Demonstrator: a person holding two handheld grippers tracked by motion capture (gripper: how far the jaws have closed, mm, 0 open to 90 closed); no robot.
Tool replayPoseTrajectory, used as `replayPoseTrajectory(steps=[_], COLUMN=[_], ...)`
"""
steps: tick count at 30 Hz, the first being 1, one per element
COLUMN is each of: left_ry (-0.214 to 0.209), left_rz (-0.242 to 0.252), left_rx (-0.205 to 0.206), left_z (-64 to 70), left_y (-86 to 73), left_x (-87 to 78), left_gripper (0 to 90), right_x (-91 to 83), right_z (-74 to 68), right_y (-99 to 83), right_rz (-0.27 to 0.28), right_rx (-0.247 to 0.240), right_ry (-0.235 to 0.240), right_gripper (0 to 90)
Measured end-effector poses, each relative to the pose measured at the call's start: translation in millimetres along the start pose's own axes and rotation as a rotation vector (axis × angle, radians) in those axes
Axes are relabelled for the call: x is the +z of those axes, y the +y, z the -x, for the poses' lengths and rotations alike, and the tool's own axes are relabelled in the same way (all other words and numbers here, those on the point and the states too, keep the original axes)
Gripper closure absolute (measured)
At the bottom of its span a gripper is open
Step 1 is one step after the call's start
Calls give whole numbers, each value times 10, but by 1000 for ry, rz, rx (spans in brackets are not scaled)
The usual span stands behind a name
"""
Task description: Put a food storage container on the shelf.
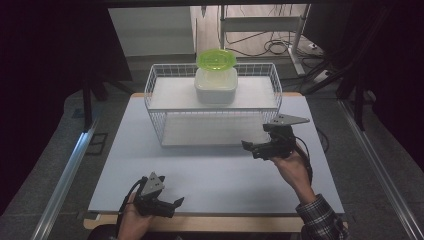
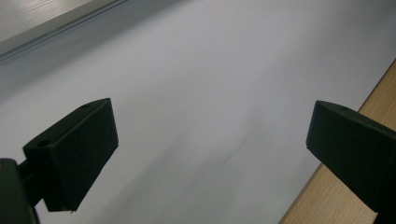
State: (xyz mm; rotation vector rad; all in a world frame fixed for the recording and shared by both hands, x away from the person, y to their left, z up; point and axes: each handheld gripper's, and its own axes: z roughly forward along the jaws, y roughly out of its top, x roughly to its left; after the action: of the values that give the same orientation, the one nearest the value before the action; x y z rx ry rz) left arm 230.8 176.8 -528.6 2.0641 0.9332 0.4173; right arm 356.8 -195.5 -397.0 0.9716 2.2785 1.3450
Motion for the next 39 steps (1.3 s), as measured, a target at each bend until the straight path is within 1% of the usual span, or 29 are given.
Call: replayPoseTrajectory(steps=[10, 17, 23, 29, 39], left_ry=[-1, -3, -4, -4, -4], left_rz=[-2, 1, 3, 3, 2], left_rx=[2, -1, -3, -3, -3], left_z=[2, 3, 3, 4, 2], left_y=[-1, 0, -1, -1, -1], left_x=[2, -2, -3, -1, -2], left_gripper=[19, 18, 18, 18, 18], right_x=[34, 39, 9, 6, -13], right_z=[-28, -47, -61, -69, -71], right_y=[-151, -285, -386, -530, -707], right_rz=[-12, -18, -22, -49, -70], right_rx=[-9, -15, -18, -21, -18], right_ry=[-8, -49, -53, -54, -54], right_gripper=[7, 0, 0, 0, 0])
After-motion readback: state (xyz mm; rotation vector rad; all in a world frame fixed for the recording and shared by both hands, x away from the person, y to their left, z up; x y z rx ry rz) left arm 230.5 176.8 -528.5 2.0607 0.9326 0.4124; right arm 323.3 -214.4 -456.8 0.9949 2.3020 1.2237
